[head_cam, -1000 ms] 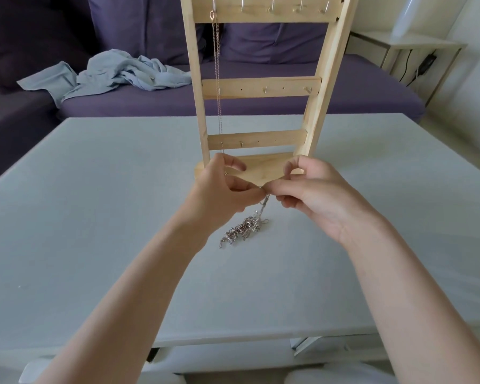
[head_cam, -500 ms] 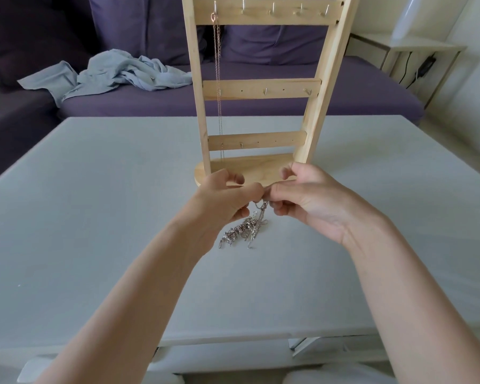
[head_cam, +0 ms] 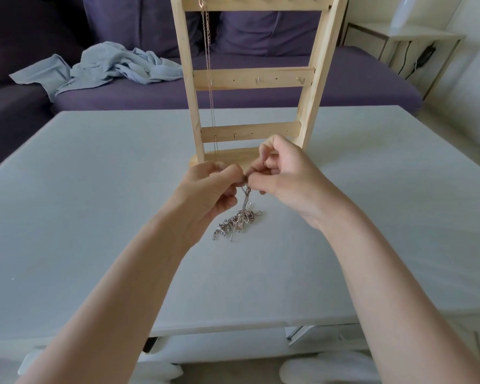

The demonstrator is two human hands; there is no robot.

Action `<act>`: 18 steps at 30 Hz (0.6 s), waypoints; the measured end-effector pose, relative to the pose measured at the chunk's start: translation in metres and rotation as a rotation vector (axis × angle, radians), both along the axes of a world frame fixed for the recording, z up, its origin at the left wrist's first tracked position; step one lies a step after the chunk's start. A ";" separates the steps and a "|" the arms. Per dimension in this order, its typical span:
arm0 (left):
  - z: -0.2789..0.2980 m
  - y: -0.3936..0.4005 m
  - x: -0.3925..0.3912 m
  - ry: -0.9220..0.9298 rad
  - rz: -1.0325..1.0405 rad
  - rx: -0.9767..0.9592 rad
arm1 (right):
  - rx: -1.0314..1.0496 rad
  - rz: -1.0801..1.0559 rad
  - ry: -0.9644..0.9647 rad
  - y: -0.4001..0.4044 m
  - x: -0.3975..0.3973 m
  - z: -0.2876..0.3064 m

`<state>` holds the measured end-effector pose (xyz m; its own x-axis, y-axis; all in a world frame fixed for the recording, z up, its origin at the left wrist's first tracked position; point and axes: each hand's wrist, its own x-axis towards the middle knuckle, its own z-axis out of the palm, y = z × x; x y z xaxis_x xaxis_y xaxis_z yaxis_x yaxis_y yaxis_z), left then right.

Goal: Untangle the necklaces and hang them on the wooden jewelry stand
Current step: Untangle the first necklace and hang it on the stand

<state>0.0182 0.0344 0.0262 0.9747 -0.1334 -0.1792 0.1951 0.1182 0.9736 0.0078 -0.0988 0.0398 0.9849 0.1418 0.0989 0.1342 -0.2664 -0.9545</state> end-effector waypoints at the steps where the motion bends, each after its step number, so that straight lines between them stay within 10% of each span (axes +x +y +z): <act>1: 0.000 0.000 0.000 -0.008 -0.020 0.010 | 0.001 -0.006 0.002 -0.001 0.000 -0.001; 18: 0.003 -0.002 0.000 -0.104 -0.156 0.255 | 0.189 -0.068 0.098 -0.009 -0.002 -0.007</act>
<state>0.0180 0.0328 0.0294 0.9608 -0.2464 -0.1269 0.0900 -0.1557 0.9837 0.0054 -0.1081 0.0329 0.9978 0.0627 0.0203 0.0257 -0.0871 -0.9959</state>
